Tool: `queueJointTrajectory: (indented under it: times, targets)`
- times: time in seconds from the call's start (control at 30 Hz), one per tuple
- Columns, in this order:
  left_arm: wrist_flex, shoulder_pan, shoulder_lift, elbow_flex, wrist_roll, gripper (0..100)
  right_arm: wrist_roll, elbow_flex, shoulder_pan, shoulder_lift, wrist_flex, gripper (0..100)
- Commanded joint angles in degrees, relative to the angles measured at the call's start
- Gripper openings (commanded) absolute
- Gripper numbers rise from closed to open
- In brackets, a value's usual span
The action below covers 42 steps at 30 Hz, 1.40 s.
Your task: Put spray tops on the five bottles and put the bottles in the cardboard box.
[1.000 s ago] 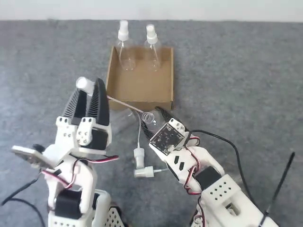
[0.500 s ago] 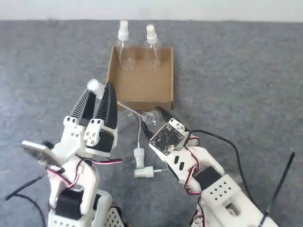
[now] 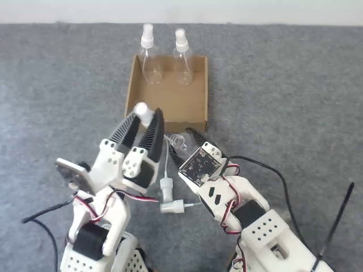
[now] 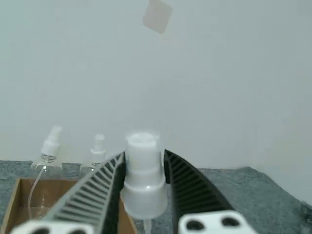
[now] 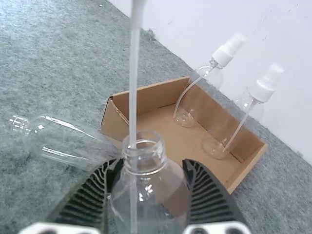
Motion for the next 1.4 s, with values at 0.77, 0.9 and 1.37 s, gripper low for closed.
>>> queueJointTrajectory:
  times: [0.77,0.9,1.37]
  targets:
    - [-0.26,9.76,-0.88,6.37,-10.46,1,0.35,-0.79,1.19,-1.98,-1.27,0.6]
    - [-0.26,10.37,-0.88,6.73,-10.73,1,0.35,-0.79,1.27,-1.98,-1.10,0.6]
    - [-2.46,10.29,-0.79,9.71,-10.90,1,0.35,5.98,1.01,-17.27,-0.31,0.6]
